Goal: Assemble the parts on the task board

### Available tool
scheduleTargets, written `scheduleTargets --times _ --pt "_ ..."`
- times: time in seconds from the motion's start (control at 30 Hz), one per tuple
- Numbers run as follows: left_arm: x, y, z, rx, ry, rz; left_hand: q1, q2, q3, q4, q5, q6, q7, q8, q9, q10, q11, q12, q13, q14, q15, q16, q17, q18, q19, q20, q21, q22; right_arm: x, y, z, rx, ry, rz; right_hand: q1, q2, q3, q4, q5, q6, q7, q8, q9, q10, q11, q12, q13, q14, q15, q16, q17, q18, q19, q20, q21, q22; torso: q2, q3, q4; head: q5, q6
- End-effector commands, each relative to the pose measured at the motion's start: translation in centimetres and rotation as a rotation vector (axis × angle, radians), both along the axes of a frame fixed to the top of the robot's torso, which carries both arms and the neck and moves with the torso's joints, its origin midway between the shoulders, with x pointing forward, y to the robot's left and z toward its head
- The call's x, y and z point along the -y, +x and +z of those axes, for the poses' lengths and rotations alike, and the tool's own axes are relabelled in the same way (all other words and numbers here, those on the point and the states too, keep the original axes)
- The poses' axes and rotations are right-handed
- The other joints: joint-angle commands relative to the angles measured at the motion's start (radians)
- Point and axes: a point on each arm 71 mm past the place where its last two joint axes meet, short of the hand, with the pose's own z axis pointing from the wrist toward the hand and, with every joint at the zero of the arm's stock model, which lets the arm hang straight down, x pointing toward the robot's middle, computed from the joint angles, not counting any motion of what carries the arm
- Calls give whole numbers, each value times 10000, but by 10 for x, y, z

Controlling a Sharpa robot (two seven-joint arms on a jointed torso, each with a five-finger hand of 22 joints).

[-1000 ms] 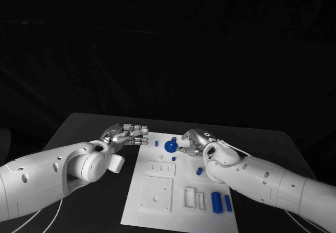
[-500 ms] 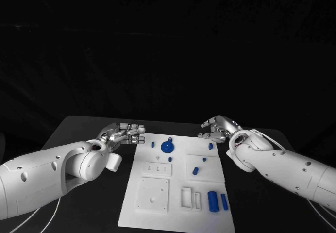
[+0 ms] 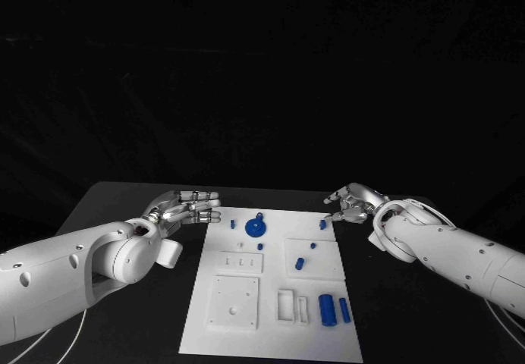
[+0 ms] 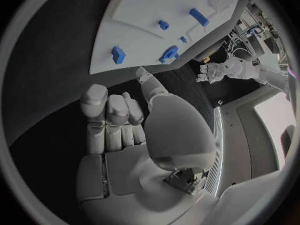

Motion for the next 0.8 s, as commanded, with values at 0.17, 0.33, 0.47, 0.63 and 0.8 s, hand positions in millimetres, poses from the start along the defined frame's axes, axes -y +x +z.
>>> scheduleTargets --times 0.17,0.33,0.47,0.63,0.8 --pt "2 -2 2 336 -262 -481 53 18 8 -91 2 -114 -19 -50 -13 -46 20 -29 13 -80 -2 -2 -6 -91 -58 11 45 -6 6 2 -9 -575 186 696 78 61 190 -383 661 -32 -66 43 -1 -18 -77 -82 -20 10 -27 -68 3 -120 543 -44 -121 79 24 16 31 14 -55" --pt "1 -2 1 326 -238 -449 47 36 8 -126 6 -97 -5 -45 -11 -32 35 -27 14 -72 -2 -3 -5 -91 -59 8 51 -5 12 3 -14 -854 304 612 -20 81 97 -401 387 -219 -76 33 -9 -21 -92 -92 -21 13 -42 -77 19 -125 555 -58 -165 125 44 38 24 28 -60" --pt "0 -2 1 330 -201 -442 49 37 7 -143 5 -98 -6 -45 -11 -33 34 -27 14 -73 -1 -3 -6 -91 -60 7 53 -5 15 5 -19 -1019 364 524 -54 113 -44 -321 156 -332 -61 32 -11 -24 -80 -99 -22 14 -40 -86 30 -124 560 -59 -200 155 36 26 34 16 -81" --pt "1 -2 0 309 -150 -429 63 45 9 -197 -7 -85 25 -44 -10 -26 58 -26 14 -68 -4 -3 -6 -90 -59 4 63 -4 16 6 -26 -1207 431 457 131 88 -519 153 -532 -437 -39 33 -15 -36 -63 -84 -5 14 -17 -94 53 -105 580 -32 -275 212 27 21 47 -6 -105" --pt "1 -2 0 299 -119 -427 79 43 10 -221 -18 -61 21 -43 -10 -18 56 -27 14 -68 -3 -3 -7 -90 -60 3 67 -3 15 5 -32 -1326 483 446 109 82 -517 171 -542 -436 -34 33 -12 -36 -49 -91 -10 16 -24 -95 54 -106 575 -40 -259 229 26 27 65 31 -119"
